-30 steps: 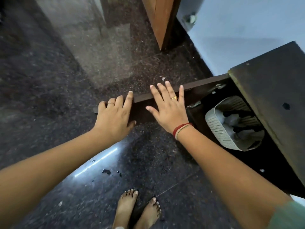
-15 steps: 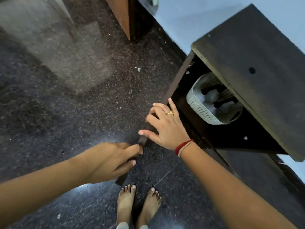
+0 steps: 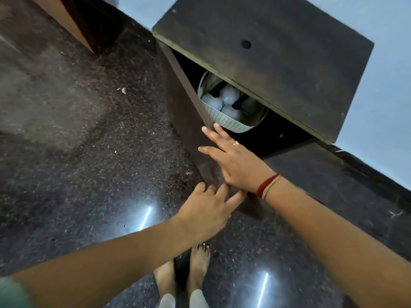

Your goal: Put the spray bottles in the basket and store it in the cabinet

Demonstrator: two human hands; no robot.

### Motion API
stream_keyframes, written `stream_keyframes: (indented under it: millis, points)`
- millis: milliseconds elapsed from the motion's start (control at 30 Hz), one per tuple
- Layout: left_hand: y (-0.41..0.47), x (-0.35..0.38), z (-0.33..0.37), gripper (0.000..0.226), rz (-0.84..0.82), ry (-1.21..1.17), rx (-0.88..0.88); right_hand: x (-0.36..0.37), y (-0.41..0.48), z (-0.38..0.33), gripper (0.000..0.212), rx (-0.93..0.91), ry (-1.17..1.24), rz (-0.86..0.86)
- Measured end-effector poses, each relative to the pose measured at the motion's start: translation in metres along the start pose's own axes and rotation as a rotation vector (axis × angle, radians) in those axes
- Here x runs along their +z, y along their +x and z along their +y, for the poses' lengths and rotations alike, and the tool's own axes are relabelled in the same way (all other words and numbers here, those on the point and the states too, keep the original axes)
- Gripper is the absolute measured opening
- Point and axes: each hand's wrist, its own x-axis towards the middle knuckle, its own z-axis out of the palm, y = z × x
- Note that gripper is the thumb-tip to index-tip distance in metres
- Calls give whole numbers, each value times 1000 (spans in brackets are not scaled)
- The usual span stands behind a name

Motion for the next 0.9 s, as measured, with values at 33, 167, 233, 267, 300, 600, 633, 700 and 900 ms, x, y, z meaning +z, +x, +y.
stream_keyframes:
  millis: [33,167,233,267,300,600,633,700,900]
  points:
    - [5,4,2,65,-3,1,-13,-4,-2,7,58,2,-47,-6]
    - [32,10,-9,60,17,32,-22,-8,-18,32,56,32,-339,-6]
    - [47,12,-24,69,-34,15,-119,-5,-26,39,58,116,-384,9]
    - [56,11,-32,77,-43,-11,-200,-3,-29,43,61,170,-376,32]
    - [65,9,-39,82,-29,-38,-271,-1,-31,45,65,224,-364,51]
    - [124,-9,-74,102,-136,-24,-427,13,-30,72,85,448,-303,-30]
    - [129,-10,-77,103,-141,-26,-439,14,-30,73,85,453,-320,-36]
    - [139,-13,-81,102,-152,-7,-442,18,-31,77,85,465,-349,-32]
    - [132,-20,-89,99,-105,-17,-422,23,-25,67,86,527,-267,1]
